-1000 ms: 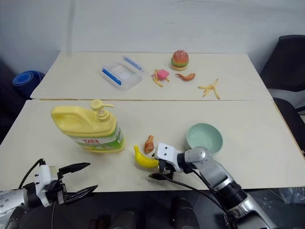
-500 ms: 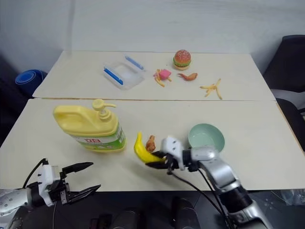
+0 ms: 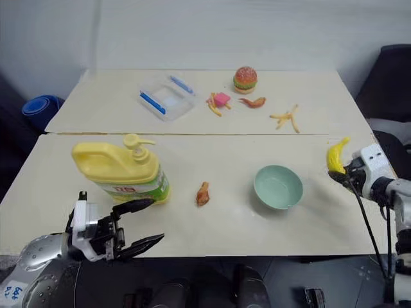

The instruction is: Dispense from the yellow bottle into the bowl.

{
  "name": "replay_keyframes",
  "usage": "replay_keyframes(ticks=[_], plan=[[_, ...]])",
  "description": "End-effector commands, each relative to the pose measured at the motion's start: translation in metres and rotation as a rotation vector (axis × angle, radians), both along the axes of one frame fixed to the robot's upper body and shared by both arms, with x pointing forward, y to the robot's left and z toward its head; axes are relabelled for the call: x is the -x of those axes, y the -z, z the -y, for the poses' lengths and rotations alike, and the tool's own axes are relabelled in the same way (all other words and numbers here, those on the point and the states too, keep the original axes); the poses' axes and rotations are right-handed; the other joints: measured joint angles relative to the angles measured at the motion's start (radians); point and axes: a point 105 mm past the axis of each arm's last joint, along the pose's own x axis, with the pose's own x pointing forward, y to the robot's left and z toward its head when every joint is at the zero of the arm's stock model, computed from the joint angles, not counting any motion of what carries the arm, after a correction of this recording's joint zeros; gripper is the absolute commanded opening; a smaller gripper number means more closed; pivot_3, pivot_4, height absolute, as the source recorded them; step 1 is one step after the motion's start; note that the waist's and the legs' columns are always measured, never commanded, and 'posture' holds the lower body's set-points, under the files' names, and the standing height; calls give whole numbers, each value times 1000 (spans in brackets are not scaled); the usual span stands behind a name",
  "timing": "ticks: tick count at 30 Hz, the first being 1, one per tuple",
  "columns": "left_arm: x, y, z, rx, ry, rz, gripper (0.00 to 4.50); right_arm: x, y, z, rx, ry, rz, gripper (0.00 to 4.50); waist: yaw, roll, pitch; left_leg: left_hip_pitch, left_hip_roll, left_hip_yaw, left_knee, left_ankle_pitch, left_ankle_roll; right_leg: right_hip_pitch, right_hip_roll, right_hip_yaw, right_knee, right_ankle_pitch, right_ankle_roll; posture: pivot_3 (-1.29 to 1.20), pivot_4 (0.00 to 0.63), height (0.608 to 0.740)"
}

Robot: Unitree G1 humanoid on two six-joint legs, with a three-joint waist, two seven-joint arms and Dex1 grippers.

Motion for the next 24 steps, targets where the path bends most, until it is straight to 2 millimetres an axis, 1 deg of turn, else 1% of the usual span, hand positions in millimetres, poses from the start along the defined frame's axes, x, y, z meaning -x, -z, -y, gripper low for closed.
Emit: replay_keyframes(ticks=[1, 3, 5, 8, 9, 10, 11, 13, 15, 16, 18, 19, 20, 22, 24], plan=[[1, -9, 3, 15, 8, 40, 4500, -16, -15, -2, 17, -12, 80, 1780, -8, 1, 0, 1, 0, 1, 0, 1, 0, 0, 0, 1, 1, 0, 0, 0, 150, 740], [-2, -11, 2, 17, -5, 52, 4500, -18, -17, -3, 23, -27, 85, 2413, -8, 1, 1, 1, 0, 1, 0, 2, -1, 0, 1, 2, 1, 1, 0, 0, 150, 740], [-5, -13, -2, 16, -35, 69, 4500, -20, -31, -1, 36, -46, 122, 3085, -6, 1, 1, 1, 0, 1, 0, 2, -1, 0, 1, 2, 1, 1, 0, 0, 150, 740], [-6, -10, -12, -9, -77, 73, 4500, -20, -58, -8, 36, -124, 172, 4183, 4, 1, 0, 1, 0, 0, 0, 2, -1, 0, 1, 2, 0, 1, 1, 0, 150, 740], [-5, -7, -16, -20, -92, 61, 4500, -18, -68, -15, 40, -176, 170, 4453, 6, 1, 0, 1, 0, -1, 0, 2, -1, -1, 0, 1, -1, 1, 1, 0, 150, 740], [-3, -3, -22, -40, -110, 53, 4500, -16, -77, -23, 63, -225, 151, 4453, 7, 2, 1, 1, 0, -1, 0, 2, -1, -2, 0, 1, 0, 2, 2, 0, 150, 740], [0, 2, -30, -52, -134, 36, 4500, -13, -86, -41, 44, -303, 136, 4453, 7, 4, 1, 0, 0, -1, 0, 2, -1, -3, 0, 1, -1, 2, 2, 0, 150, 740], [1, 9, -43, -73, -190, 30, 4500, -9, -98, -83, -63, -411, 119, 4453, 6, 5, 1, 0, 0, -2, 0, 1, -1, -3, 0, 0, -3, 2, 2, 0, 150, 740], [1, 16, -55, -83, -243, 22, 4500, 3, -93, -137, -152, -560, 61, 4453, 4, 2, 0, 0, 2, -3, 0, 0, -2, -3, 0, 0, -5, 2, 1, 0, 150, 740], [2, 20, -62, -92, -266, 12, 4500, 11, -82, -166, -163, -640, 19, 4453, 5, 1, -1, 0, 3, -4, 0, 0, -2, -3, 0, -1, -5, 2, 0, 0, 150, 740], [3, 25, -69, -109, -290, 7, 4500, 21, -66, -202, -171, -714, -25, 4453, 8, -2, -3, 1, 4, -6, 0, -3, -3, -3, 1, -2, -3, 1, -2, 0, 150, 740], [6, 28, -73, -120, -292, -4, 4500, 22, -54, -227, -190, -733, -49, 4453, 8, -2, -3, 1, 4, -6, 0, -4, -3, -3, 1, -3, -2, 1, -3, 0, 150, 740], [8, 30, -75, -128, -291, -9, 4500, 23, -47, -242, -203, -739, -63, 4453, 9, -1, -2, 0, 4, -6, 0, -4, -3, -4, 0, -3, -2, 1, -3, 0, 150, 740], [12, 33, -79, -140, -290, -27, 4500, 24, -26, -276, -189, -746, -94, 4453, 10, -1, -2, -2, 2, -7, 0, -3, -3, -7, -1, -3, -2, 1, -3, 0, 150, 740], [13, 34, -81, -149, -293, -29, 4500, 23, -11, -300, -147, -759, -101, 4453, 14, -1, -2, -5, 1, -7, 0, -3, -3, -9, -2, -3, -1, 1, -3, 0, 150, 740]])
